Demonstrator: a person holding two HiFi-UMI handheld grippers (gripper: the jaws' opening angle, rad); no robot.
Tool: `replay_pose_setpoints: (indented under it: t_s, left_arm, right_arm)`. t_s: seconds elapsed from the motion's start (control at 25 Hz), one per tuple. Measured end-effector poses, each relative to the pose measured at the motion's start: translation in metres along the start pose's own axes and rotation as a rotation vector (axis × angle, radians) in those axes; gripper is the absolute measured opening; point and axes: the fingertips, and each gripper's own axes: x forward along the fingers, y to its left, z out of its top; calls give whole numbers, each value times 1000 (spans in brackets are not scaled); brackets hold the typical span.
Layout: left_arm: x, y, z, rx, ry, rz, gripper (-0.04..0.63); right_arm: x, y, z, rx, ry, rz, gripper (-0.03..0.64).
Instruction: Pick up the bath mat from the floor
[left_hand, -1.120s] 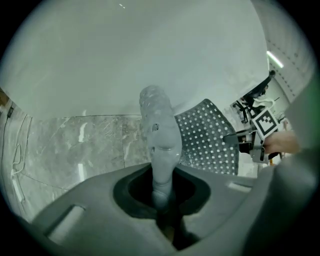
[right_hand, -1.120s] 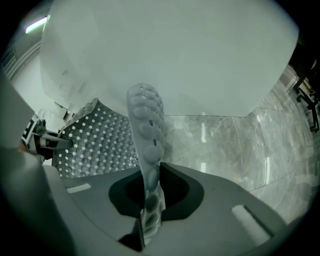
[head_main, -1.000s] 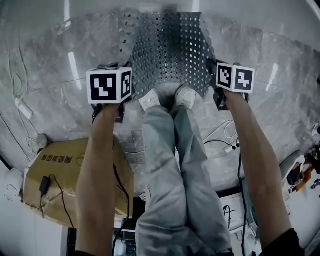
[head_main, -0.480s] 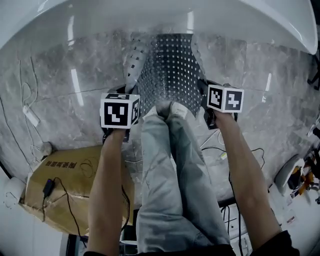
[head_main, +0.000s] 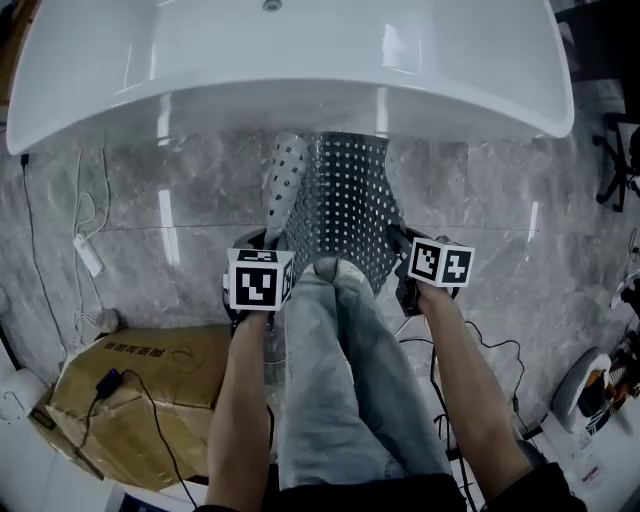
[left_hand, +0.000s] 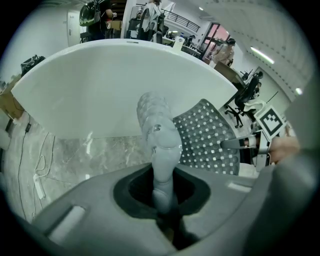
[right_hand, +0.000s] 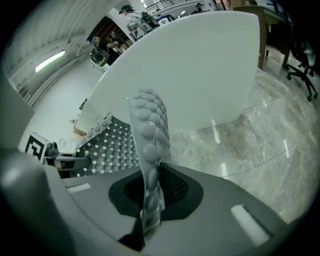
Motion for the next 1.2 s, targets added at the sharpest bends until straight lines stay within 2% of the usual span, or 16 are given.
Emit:
replay_pose_setpoints:
  t_s: [0.4,0.56,0.8,1.08,1.2]
  left_arm:
    - [-96,-47,24,38,-69,-9,36]
    - [-130,-68,47,55,-104,-14,36]
    - [-184,-102,68,80,-151,-24,37]
    - [-244,-124,100,150,-229,-8,37]
    - [-267,-135,118,152,-278,-14,37]
  right_arm:
    - [-96,36,13,-11,-77,-9,23]
    - [-134,58,28,-41,-130,-10,25]
    - [-190,86,35,-52,-207,34,25]
    - [-243,121,74,-165,-303,60,25]
    - [-265,140,93,-209,-344,80,23]
